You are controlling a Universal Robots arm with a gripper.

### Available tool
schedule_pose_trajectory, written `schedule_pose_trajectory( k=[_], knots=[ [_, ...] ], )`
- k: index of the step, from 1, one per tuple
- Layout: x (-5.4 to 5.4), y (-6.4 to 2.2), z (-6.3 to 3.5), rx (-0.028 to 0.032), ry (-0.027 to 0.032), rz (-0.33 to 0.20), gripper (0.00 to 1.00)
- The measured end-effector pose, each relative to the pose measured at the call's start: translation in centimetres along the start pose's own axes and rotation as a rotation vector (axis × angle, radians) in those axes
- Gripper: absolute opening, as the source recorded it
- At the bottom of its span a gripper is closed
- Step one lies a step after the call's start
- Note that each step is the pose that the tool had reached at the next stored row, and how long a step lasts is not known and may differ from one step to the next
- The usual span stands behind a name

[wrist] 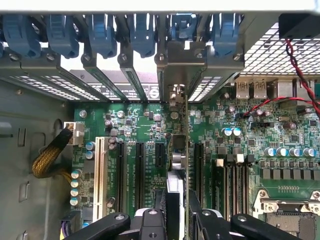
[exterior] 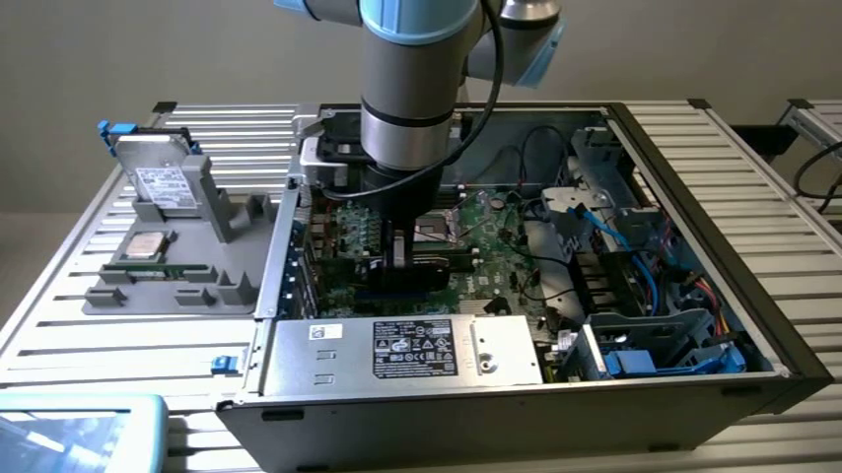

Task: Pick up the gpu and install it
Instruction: 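Insert the gpu into the slot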

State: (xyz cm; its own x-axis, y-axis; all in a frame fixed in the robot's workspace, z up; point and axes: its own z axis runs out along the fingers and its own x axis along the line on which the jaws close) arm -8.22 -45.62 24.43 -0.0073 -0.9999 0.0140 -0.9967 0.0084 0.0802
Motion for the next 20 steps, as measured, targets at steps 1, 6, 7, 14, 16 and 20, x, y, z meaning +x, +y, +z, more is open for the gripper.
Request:
schedule_pose_trajectory(
  k=[1, 6, 7, 14, 16, 20],
  knots=[
    [0.00, 0.00, 0.01, -0.0001, 0.0001, 0.000, 0.28],
    [0.00, -0.01, 0.09, -0.0001, 0.0001, 0.000, 0.28],
    [0.00, -0.01, 0.10, -0.0001, 0.0001, 0.000, 0.28],
    [0.00, 0.01, 0.20, -0.0001, 0.0001, 0.000, 0.28],
    [0.00, 0.02, 0.21, -0.0001, 0.0000, 0.000, 0.28],
    [0.00, 0.14, 0.26, -0.0001, 0.0001, 0.000, 0.28]
  ],
)
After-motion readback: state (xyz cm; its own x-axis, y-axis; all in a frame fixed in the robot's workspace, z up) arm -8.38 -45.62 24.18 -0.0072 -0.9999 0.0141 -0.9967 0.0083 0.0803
